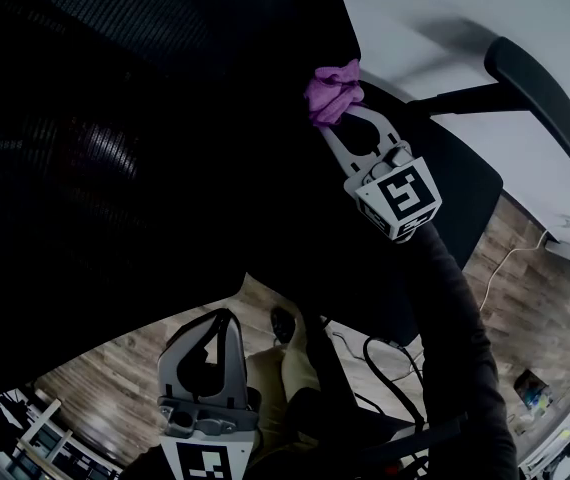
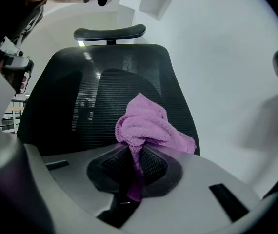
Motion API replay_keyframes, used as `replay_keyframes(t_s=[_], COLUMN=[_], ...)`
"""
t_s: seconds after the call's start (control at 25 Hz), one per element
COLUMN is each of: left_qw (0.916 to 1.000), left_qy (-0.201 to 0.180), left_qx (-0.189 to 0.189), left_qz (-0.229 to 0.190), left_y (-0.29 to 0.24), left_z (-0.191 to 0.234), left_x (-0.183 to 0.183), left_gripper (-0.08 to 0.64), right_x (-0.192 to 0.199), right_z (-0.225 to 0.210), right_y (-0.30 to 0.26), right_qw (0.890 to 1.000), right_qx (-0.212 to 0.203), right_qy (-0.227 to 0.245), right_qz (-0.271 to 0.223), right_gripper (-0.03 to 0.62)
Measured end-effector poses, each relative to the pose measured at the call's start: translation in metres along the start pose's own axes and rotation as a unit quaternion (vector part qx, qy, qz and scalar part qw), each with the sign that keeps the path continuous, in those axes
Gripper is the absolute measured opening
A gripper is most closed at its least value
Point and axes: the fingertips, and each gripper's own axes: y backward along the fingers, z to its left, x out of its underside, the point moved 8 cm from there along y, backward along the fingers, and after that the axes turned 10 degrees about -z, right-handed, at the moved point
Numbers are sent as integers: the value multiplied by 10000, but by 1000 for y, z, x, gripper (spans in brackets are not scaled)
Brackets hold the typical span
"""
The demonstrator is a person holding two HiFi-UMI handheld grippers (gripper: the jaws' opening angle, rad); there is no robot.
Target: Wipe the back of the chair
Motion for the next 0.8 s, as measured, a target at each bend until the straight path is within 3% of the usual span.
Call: replay_keyframes(t_s=[0.6,0.8], left_qw=[9999,9989], left_qy=[-96,-196], left_qx=[18,254], left_qz=[-71,-339], left_y=[-12,-39], left_z=[-6,0], left_x=[-3,4], left_gripper=[9,9], right_x=[5,0], right_z=[-14,-25], right_y=[-4,-4], right_qw=[9995,9987], right_qx=[284,465], right_qy=[-66,85], right_qz=[-115,-194], right_gripper=[44,44])
